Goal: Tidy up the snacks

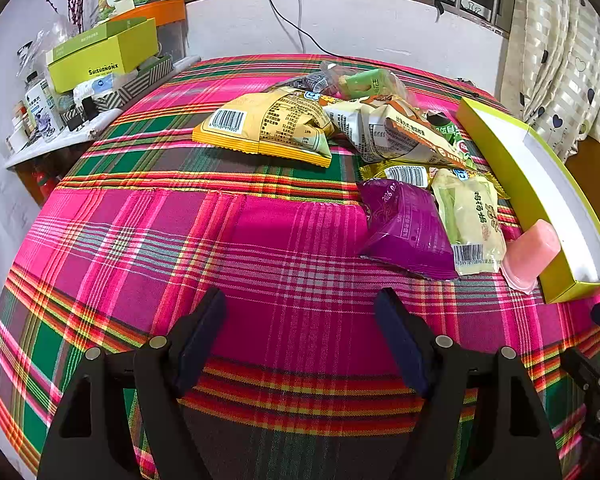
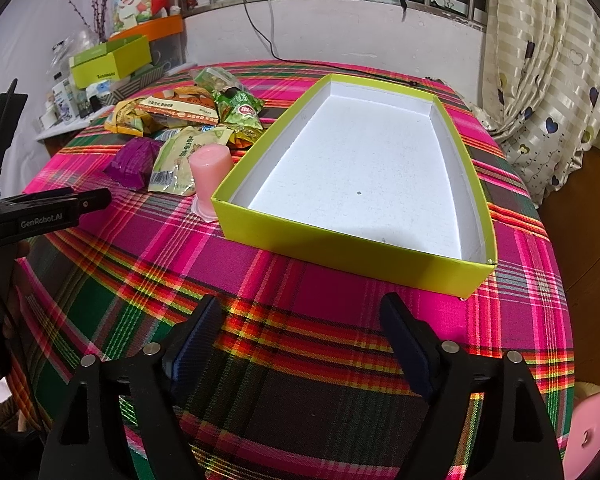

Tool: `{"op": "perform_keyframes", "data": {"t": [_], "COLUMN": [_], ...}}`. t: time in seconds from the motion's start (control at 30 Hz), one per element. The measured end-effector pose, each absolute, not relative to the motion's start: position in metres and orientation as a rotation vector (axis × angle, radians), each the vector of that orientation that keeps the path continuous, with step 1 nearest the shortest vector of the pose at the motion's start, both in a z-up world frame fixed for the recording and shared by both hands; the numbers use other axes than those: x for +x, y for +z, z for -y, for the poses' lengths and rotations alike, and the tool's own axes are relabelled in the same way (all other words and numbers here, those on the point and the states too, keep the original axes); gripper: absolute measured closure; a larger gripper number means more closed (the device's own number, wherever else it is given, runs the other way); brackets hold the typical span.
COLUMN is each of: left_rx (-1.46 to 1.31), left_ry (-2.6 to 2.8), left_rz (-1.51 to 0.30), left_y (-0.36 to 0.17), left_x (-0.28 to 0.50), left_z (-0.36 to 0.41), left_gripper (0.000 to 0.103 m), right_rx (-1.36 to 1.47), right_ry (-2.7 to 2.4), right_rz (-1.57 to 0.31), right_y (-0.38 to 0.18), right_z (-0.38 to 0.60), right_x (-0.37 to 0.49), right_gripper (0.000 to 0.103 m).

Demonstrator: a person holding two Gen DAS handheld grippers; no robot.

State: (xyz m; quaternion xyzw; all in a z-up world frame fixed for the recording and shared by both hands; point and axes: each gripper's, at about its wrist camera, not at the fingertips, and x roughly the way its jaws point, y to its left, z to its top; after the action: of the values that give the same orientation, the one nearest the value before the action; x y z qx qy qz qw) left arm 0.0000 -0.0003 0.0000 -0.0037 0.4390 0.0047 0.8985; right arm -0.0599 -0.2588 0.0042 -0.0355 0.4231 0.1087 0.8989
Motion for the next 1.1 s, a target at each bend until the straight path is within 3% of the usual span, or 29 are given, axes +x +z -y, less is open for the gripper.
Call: {"op": "perform_keyframes", "data": {"t": [0.23,0.67,1.1], "left_rx": [-0.008,-0.007,-0.006], "left_ry": [0.010,0.010,-0.002], "left_rz": [-0.909,-0.909,-0.909], "left_y": [0.0000,0.0000,-0.0007], "left_x": [0.0000,0.0000,0.0004], "left_z": [0.0003,0.0003,0.0021], "left_gripper": [0.026,0.026,0.026], "right_rx": [-0.083,-0.079,-0.030], "right_ry": [0.246,0.243,0.230], "right_rz": [-0.891,-0.895,-0.903], "right_y": [0.0031,0.0042,0.0088], "right_z": [0.2553,0.2546,0.2549], "right_x": [-0.0578,-0.0574,-0.0613], "right_gripper": [0.010,0.010,0.020]}}
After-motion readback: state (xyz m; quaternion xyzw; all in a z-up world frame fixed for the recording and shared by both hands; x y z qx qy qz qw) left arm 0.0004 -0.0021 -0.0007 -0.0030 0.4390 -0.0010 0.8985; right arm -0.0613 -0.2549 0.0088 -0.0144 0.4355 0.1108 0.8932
